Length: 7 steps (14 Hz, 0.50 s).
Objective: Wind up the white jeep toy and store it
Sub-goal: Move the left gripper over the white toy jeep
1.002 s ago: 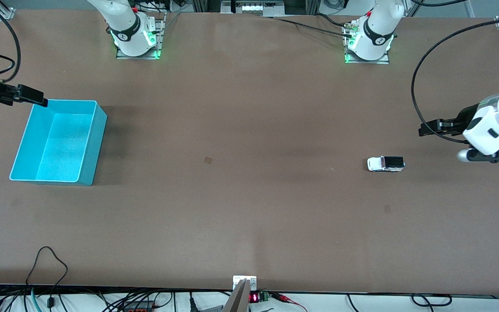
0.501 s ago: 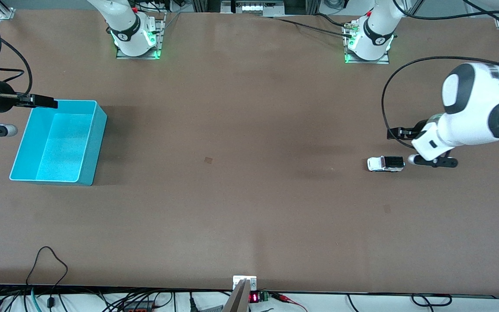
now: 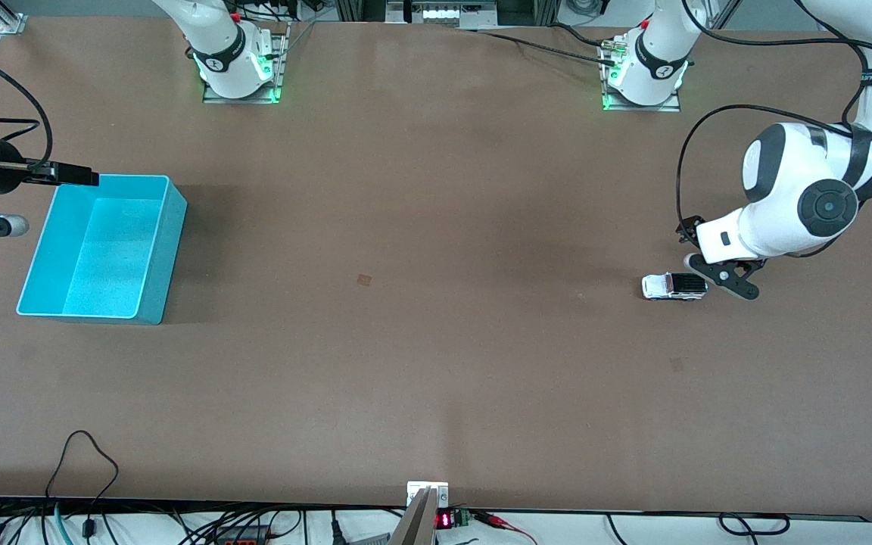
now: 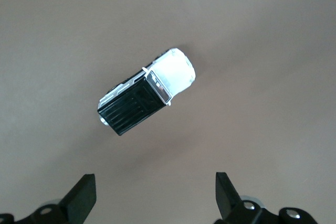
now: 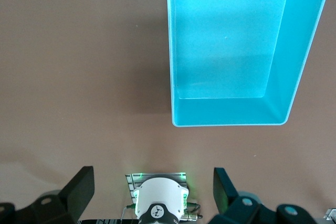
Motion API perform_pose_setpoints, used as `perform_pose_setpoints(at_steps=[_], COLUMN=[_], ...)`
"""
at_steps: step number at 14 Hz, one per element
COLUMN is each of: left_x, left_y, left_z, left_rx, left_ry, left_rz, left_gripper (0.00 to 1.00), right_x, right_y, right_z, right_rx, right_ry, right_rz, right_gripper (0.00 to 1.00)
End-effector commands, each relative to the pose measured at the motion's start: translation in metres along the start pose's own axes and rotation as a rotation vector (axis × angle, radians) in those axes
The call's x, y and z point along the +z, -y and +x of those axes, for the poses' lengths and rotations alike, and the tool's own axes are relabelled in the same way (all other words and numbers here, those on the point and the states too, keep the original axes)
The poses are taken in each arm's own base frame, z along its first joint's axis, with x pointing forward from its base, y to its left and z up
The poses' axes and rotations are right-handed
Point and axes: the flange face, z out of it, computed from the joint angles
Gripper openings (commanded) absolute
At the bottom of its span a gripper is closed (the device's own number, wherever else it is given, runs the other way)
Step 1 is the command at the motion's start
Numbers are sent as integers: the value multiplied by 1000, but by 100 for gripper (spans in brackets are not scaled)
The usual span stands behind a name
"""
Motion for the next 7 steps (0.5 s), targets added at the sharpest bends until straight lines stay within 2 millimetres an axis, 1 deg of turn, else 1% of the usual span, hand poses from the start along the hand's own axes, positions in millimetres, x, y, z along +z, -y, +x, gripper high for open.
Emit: perform_pose_setpoints(at_steps=[1, 2, 5, 7], left_x=[21, 25, 32, 43], left_y=[11, 12, 11, 14], left_z=[8, 11, 17, 27], left_rx=[257, 353, 516, 690], left_ry=[-21, -29, -32, -64], left_rz=[41, 49, 56, 92], left_gripper=[100, 100, 100, 100], right_x=[-3, -2, -1, -1], right_y=[-2, -4, -4, -4], right_z=[-3, -3, -2, -2], right_rx=[-4, -1, -1, -3], right_ry=[7, 7, 12, 11], right_rz=[3, 4, 6, 7], right_gripper=[100, 100, 100, 100])
